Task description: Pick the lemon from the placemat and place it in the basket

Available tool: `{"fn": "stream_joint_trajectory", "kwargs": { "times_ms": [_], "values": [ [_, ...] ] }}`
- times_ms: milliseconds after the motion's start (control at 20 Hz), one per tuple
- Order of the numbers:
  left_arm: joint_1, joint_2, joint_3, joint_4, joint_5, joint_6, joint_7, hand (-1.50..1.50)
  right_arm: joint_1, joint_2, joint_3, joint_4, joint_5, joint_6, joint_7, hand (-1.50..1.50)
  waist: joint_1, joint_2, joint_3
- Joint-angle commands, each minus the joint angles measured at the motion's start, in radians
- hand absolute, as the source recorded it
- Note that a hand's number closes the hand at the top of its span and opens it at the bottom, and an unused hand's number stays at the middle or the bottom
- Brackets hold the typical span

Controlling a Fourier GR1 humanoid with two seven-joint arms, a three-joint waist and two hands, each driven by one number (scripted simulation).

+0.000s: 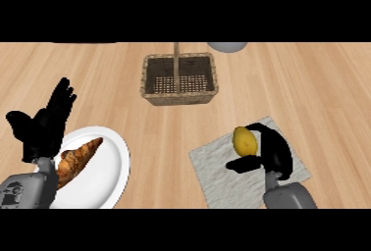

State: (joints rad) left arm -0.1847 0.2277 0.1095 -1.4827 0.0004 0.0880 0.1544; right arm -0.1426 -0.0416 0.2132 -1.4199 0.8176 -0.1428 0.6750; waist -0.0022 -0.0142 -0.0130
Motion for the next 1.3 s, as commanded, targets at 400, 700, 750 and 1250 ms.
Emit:
{"fn": "stream_joint_trajectory", "kwargs": {
  "times_ms": [400, 700, 750, 1250],
  "values": [
    [-0.035, -0.024, -0.021, 0.002, -0.016, 0.004, 0.013, 0.0, -0.008, 0.04, 0.285, 0.052, -0.044, 0.033, -0.116, 1.5, 0.036, 0.016, 0.014],
    [-0.068, -0.031, -0.051, 0.031, -0.012, -0.034, -0.006, 0.0, -0.108, 0.039, 0.69, -0.025, -0.113, 0.19, -0.192, 1.5, 0.129, 0.031, 0.013],
    [-0.06, -0.037, -0.064, 0.011, -0.015, -0.034, 0.011, 0.0, -0.102, 0.04, 0.758, -0.025, -0.144, 0.184, -0.166, 1.5, 0.119, 0.023, 0.014],
    [-0.071, -0.014, -0.009, 0.031, -0.012, -0.003, 0.03, 0.0, -0.108, 0.041, 1.033, -0.262, -0.371, -0.331, -0.18, 1.5, 0.04, 0.016, 0.014]
  ]
}}
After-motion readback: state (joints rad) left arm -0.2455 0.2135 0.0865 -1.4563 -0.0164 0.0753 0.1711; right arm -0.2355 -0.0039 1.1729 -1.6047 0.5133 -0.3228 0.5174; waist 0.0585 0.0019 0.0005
